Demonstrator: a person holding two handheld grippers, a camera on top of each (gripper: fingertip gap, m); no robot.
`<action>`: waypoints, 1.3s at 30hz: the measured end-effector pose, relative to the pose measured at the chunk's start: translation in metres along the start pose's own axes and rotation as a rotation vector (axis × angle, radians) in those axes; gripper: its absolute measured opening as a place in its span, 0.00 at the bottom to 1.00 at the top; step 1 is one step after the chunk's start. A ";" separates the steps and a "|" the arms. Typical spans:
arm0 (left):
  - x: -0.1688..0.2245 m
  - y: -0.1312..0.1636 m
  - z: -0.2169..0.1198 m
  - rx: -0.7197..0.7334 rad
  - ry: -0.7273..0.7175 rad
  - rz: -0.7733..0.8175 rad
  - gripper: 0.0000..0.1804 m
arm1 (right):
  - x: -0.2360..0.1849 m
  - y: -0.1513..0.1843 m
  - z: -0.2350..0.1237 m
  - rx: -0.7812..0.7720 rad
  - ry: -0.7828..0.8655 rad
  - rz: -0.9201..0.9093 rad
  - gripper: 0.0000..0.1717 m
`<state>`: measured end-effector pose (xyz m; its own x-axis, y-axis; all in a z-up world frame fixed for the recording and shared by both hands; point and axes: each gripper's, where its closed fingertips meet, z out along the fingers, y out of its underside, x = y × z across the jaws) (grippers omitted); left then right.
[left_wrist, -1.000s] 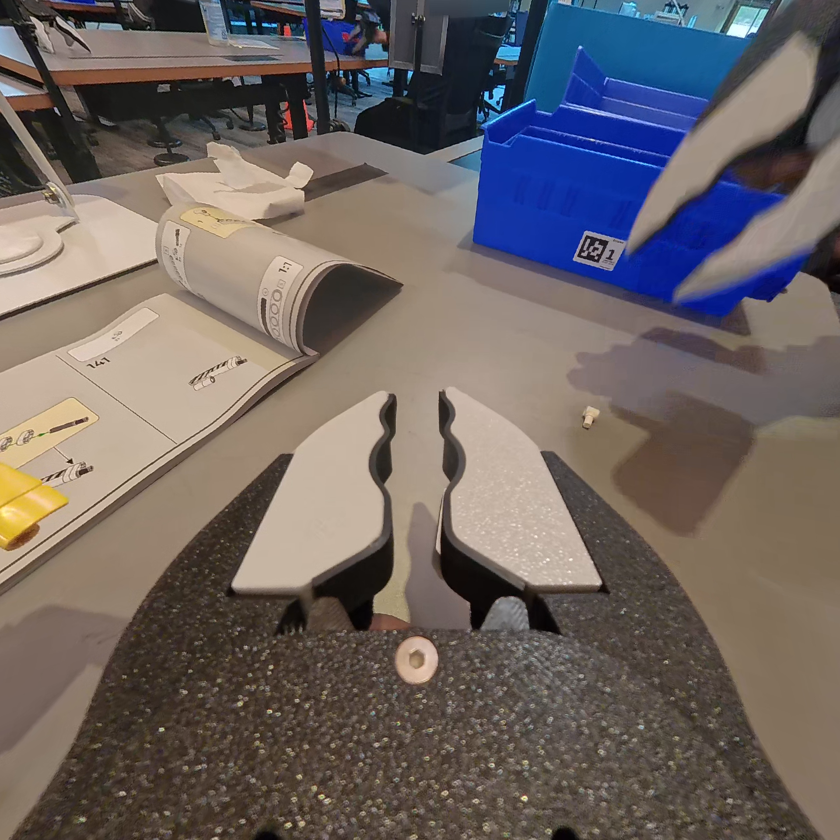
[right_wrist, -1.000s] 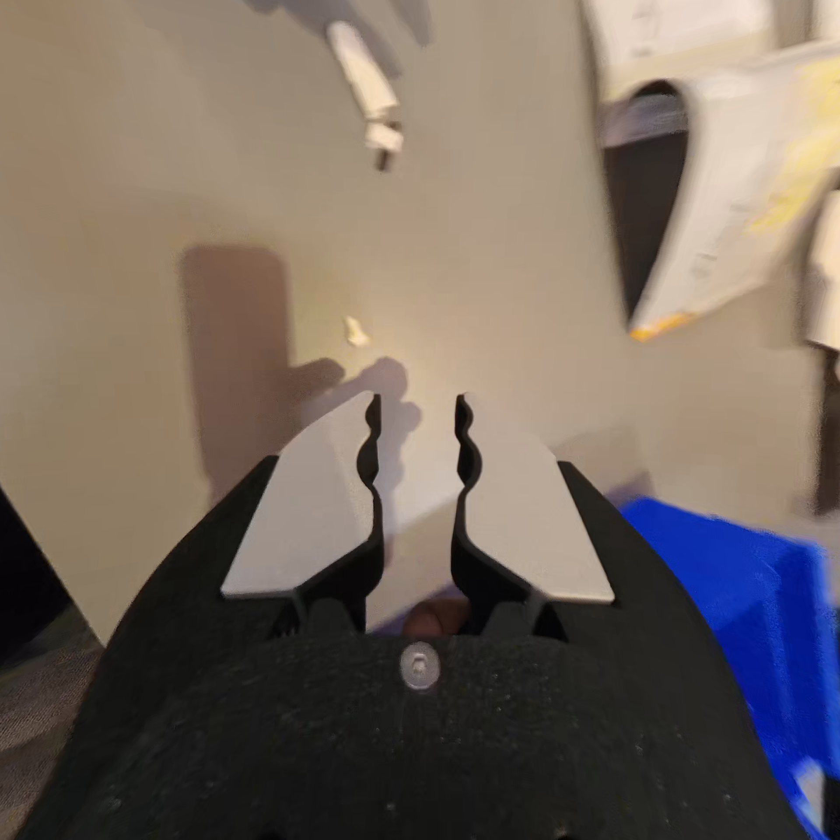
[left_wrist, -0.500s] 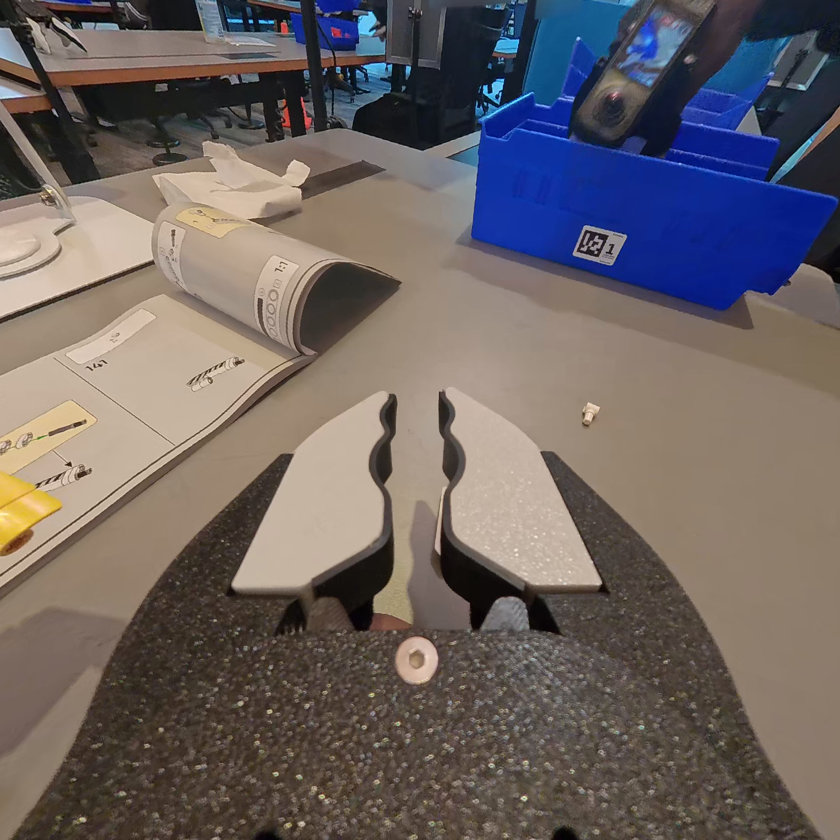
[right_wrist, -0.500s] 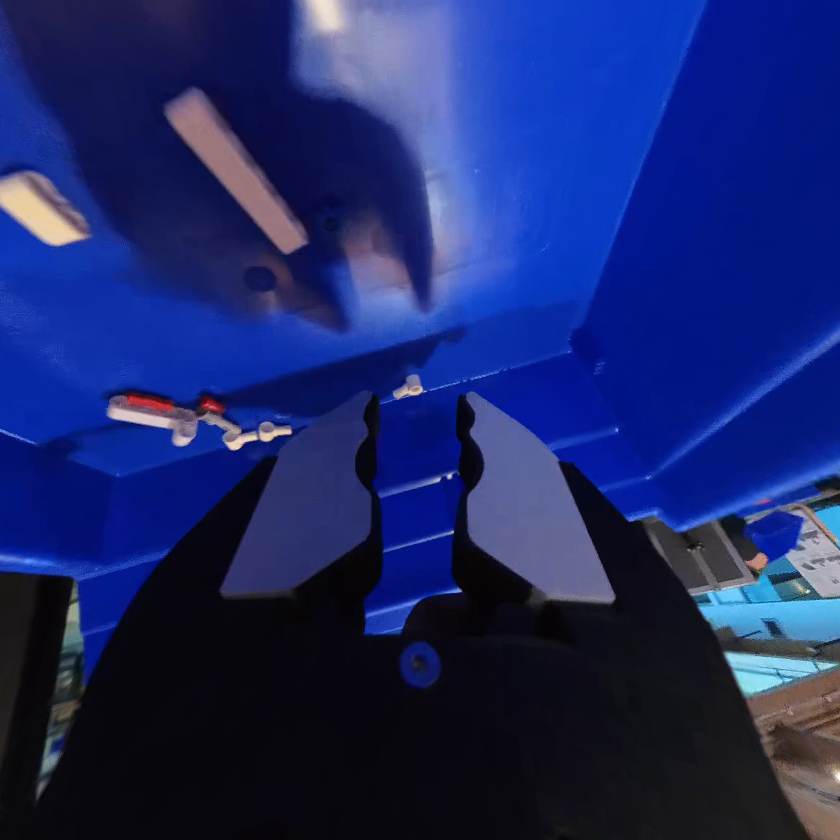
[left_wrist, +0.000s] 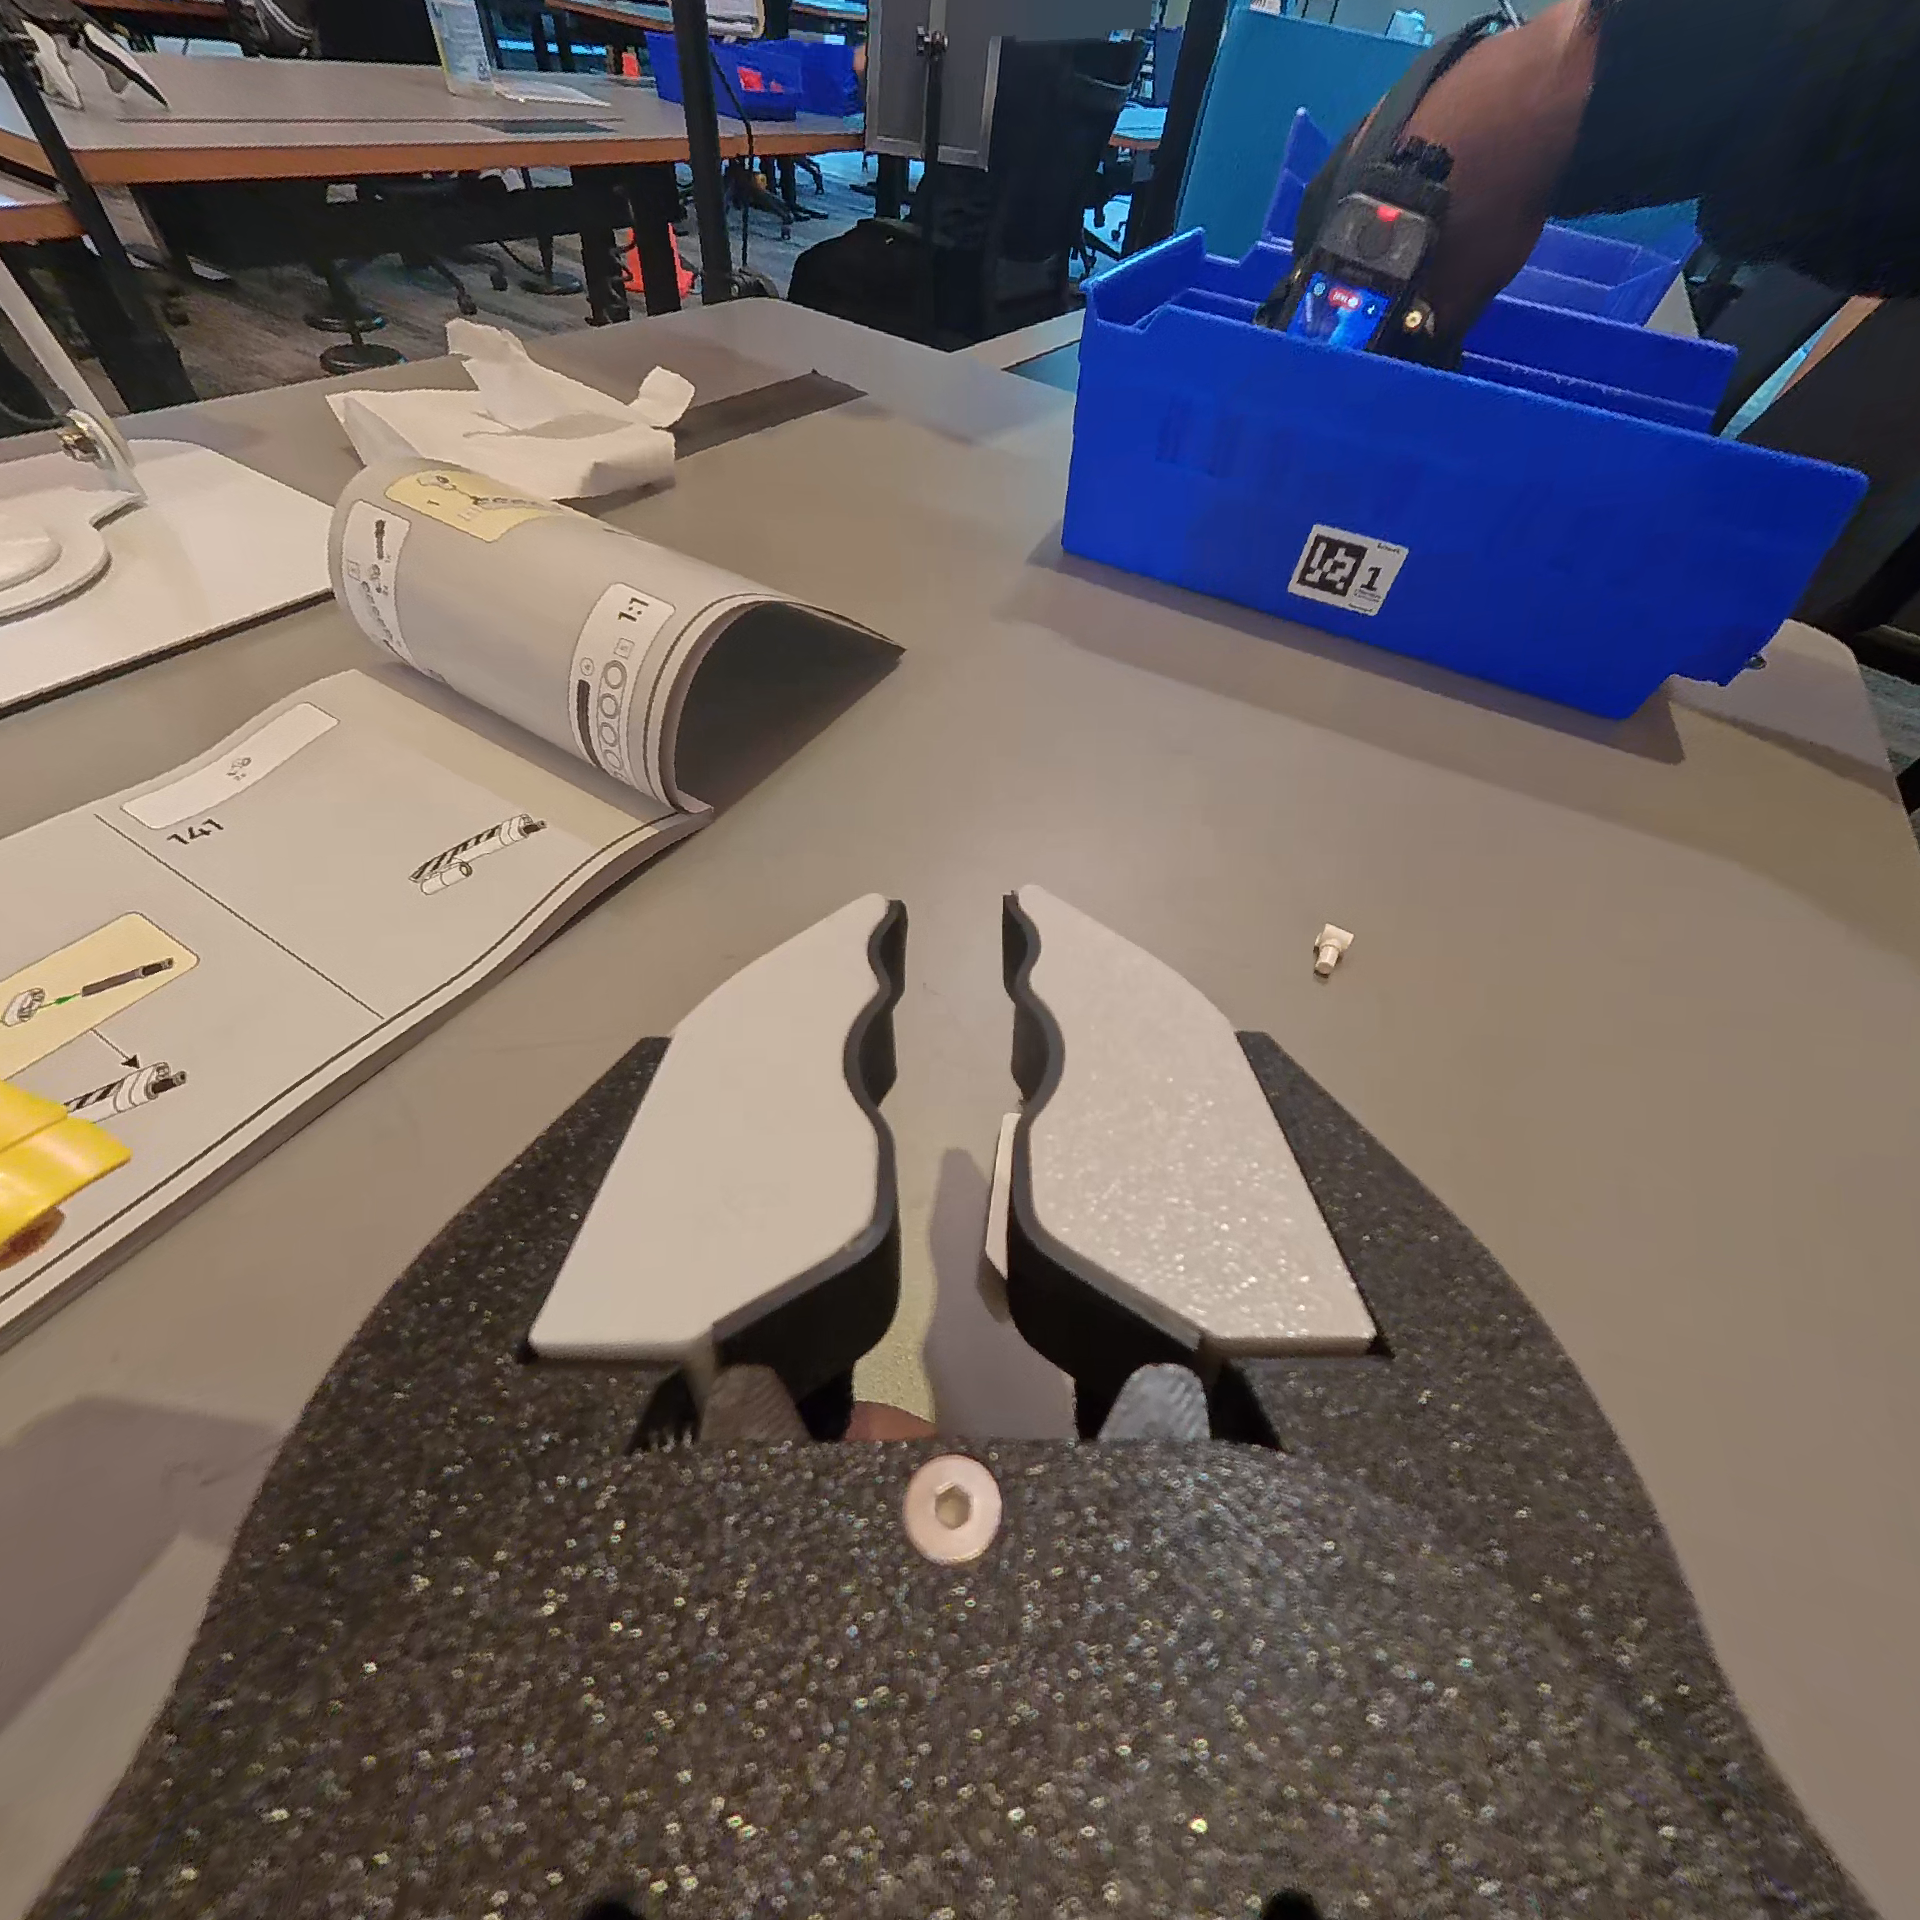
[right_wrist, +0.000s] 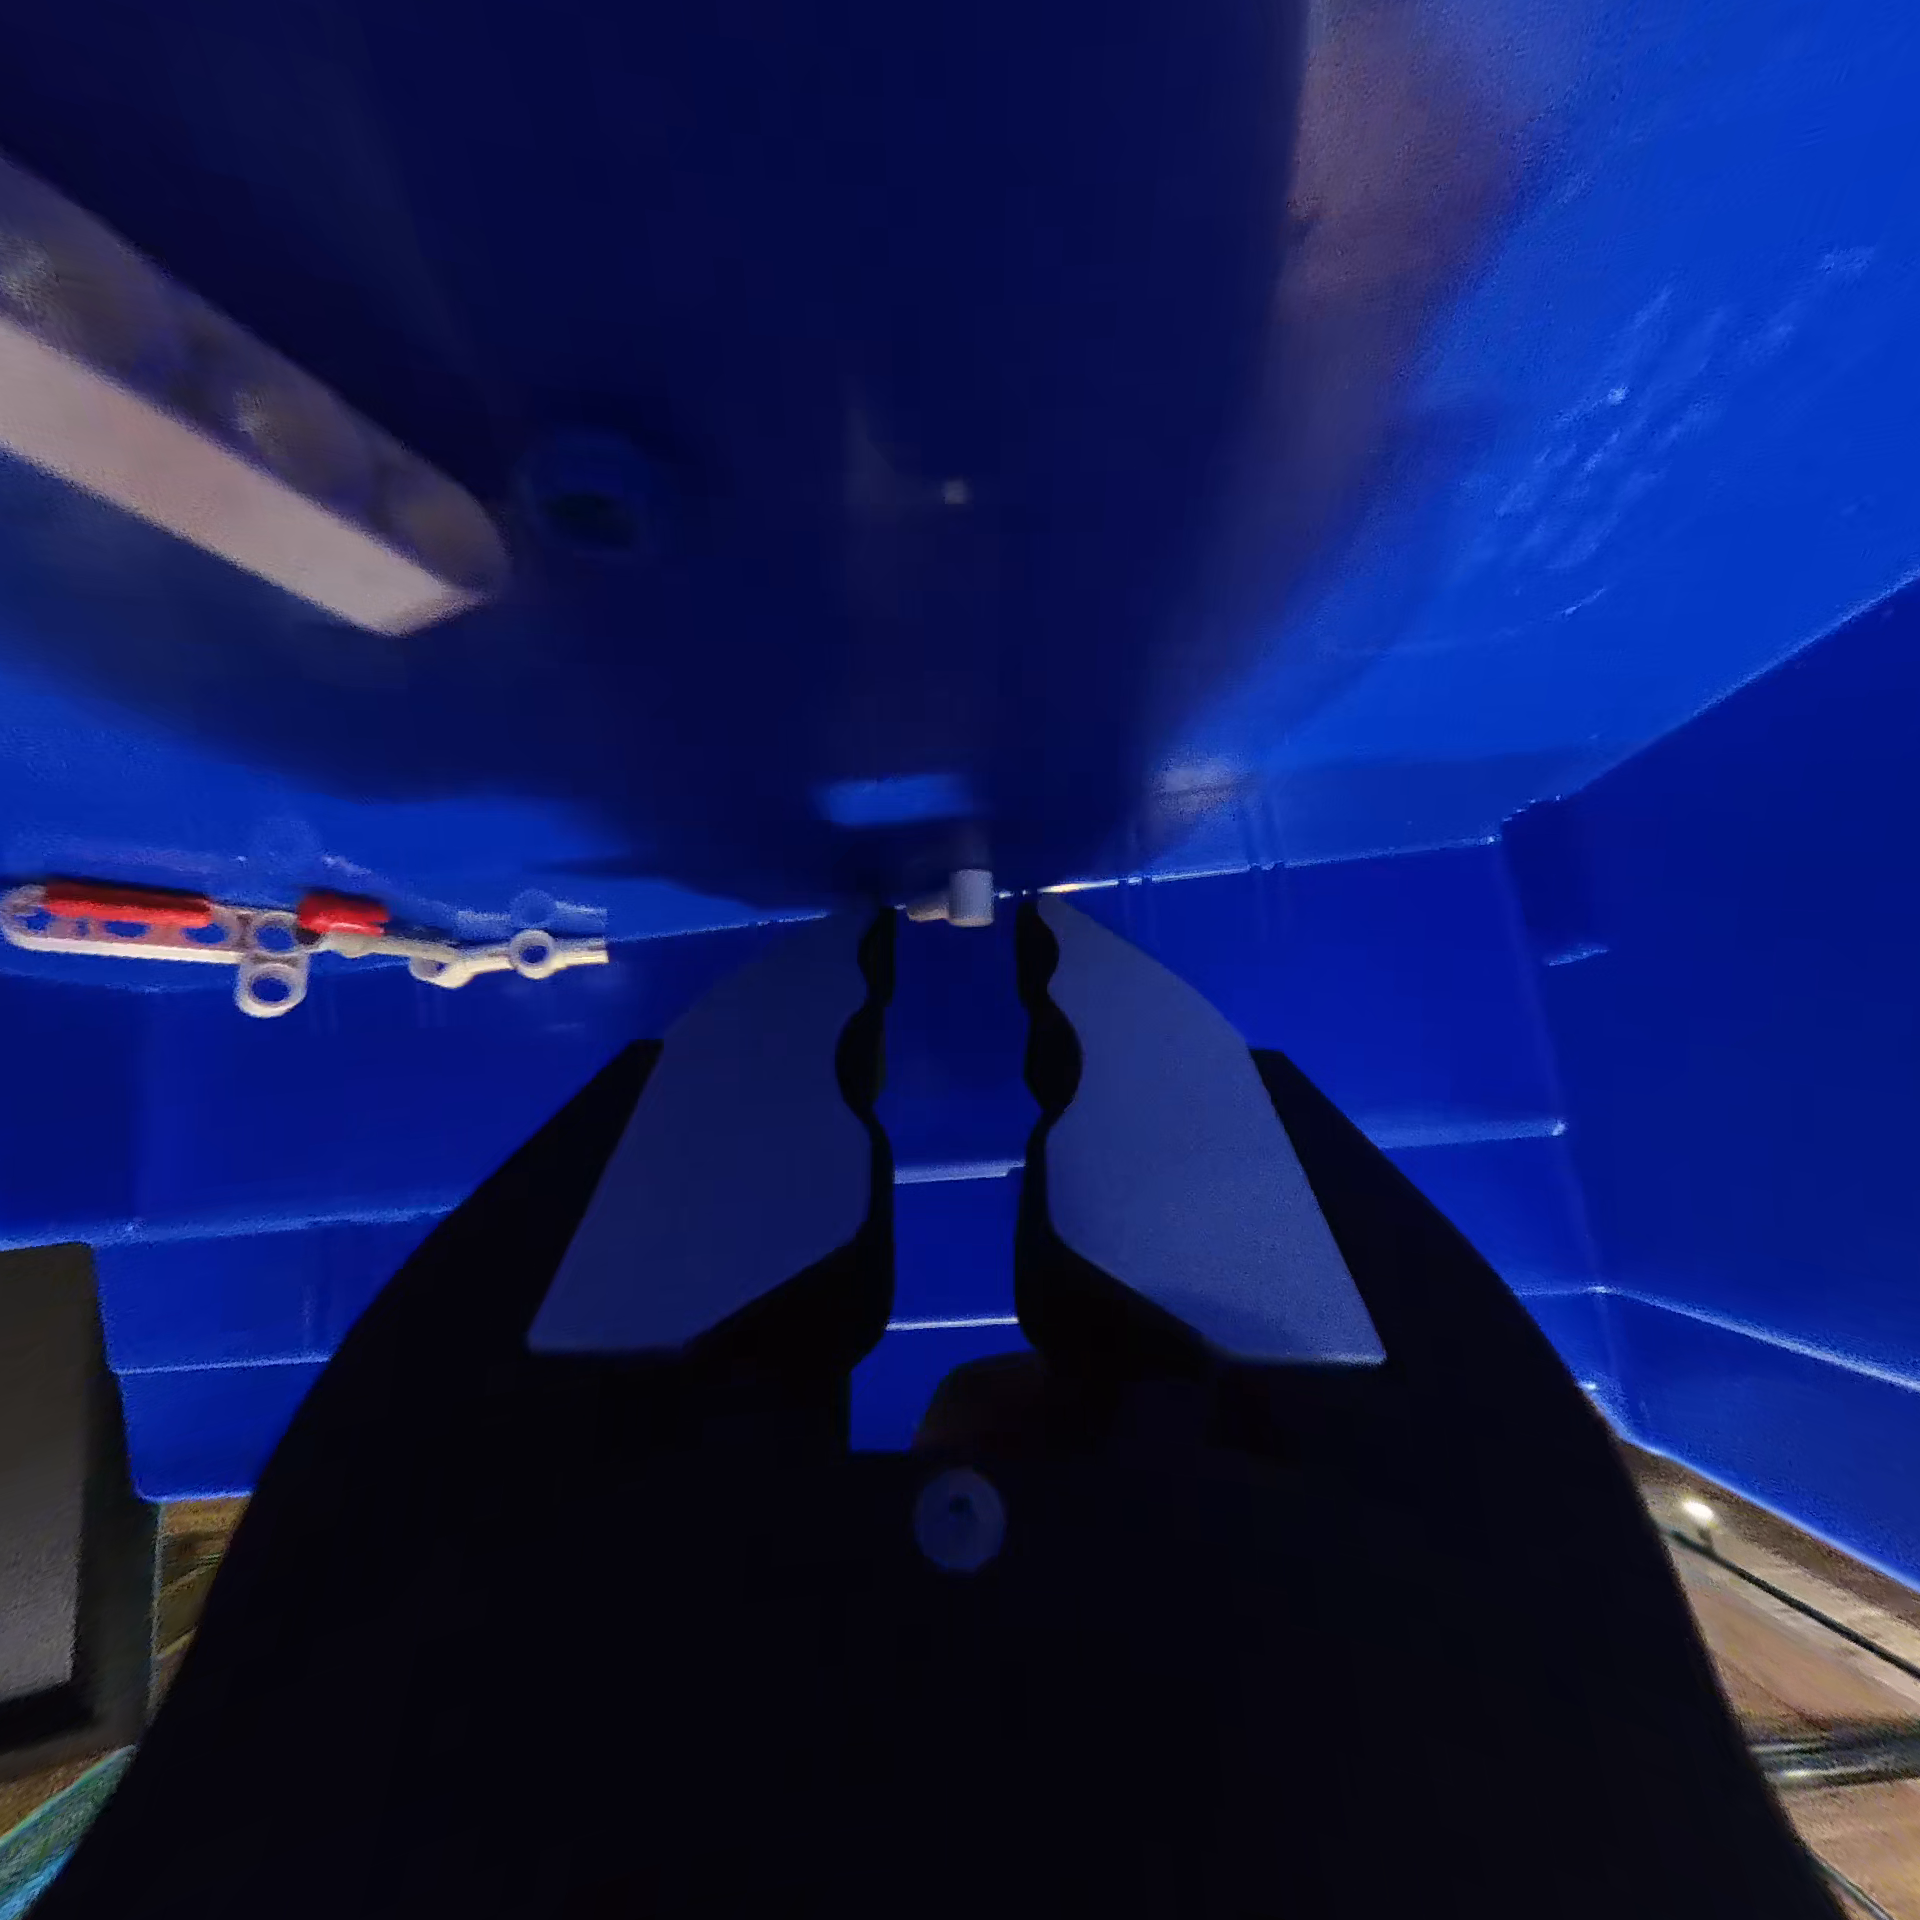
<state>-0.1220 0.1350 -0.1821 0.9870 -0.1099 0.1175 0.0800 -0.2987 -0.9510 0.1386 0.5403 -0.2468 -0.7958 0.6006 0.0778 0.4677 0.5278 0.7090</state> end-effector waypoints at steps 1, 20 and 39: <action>0.000 0.000 0.000 0.000 0.001 -0.002 0.10 | 0.001 0.001 0.001 -0.001 0.001 0.005 0.12; -0.002 0.001 -0.009 -0.010 0.023 -0.026 0.10 | -0.044 -0.015 -0.202 0.474 0.274 0.262 0.06; -0.007 0.023 -0.015 -0.136 -0.004 0.004 0.10 | -0.109 -0.334 -0.345 1.249 0.080 0.094 0.03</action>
<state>-0.1293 0.1147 -0.2001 0.9878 -0.1078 0.1123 0.0565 -0.4237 -0.9040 -0.0629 0.0915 -0.2502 -0.7402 0.6518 0.1653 0.5337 0.7190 -0.4453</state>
